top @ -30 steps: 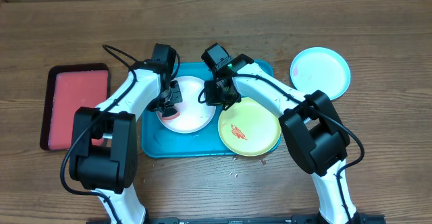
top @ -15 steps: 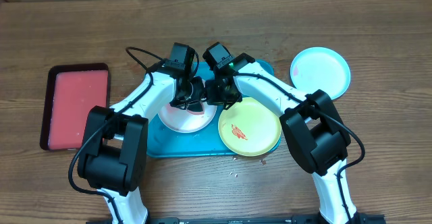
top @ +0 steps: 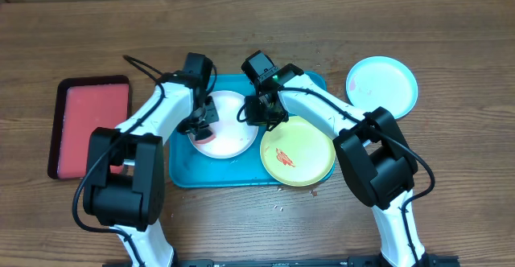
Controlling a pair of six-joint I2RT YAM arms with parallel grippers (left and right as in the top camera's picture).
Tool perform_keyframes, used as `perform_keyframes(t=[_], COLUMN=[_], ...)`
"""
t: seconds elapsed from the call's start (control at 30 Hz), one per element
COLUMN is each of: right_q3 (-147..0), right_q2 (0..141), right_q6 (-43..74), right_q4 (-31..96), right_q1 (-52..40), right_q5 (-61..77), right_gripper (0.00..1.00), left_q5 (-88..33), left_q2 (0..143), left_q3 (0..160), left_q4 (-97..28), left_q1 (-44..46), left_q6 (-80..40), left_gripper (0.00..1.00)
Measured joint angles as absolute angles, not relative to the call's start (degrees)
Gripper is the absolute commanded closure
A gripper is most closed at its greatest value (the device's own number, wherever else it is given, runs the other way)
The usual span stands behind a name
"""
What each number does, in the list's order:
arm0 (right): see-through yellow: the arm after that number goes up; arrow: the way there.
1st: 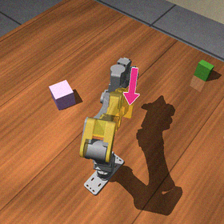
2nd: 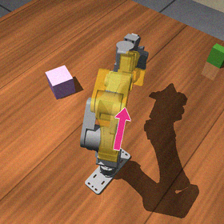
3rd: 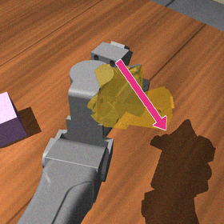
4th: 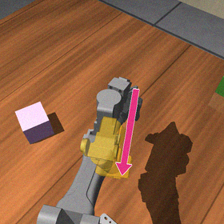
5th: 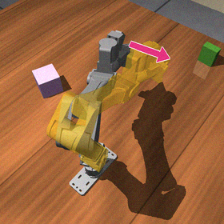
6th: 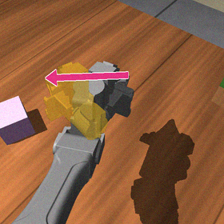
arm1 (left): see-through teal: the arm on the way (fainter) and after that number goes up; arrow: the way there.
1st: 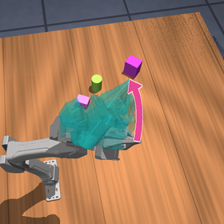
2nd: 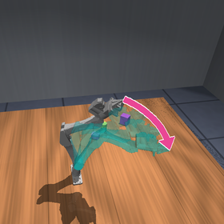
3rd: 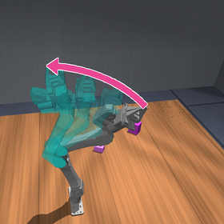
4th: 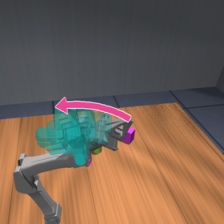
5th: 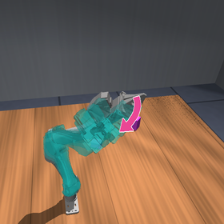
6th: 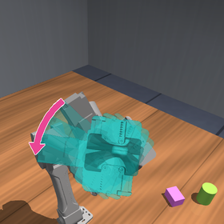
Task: Clean dirty plates on tray and stack at the side
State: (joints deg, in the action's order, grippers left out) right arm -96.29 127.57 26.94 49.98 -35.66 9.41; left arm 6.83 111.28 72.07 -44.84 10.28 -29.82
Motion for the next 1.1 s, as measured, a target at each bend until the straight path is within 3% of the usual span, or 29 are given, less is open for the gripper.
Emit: perform_keyframes(t=[0.33,0.8,1.1], right_q3=[-96.3,-100.2,-110.8], right_q2=[127.6,127.2,122.2], right_q6=[26.9,18.7,13.6], right_q4=[49.8,56.1,66.8], right_q1=[-35.7,-36.1,-41.5], right_q5=[9.4,9.6,-7.7], right_gripper=[0.96,0.96,0.96], left_q5=[5.7,5.3,6.9], left_q2=[109.1,82.0,82.4], left_q3=[72.9,75.0,74.9], left_q4=[-46.7,-61.4,-66.2], left_q1=[9.7,-2.8,-13.3], left_q6=[-29.8,-31.5,-31.6], left_gripper=[0.96,0.96,0.96])
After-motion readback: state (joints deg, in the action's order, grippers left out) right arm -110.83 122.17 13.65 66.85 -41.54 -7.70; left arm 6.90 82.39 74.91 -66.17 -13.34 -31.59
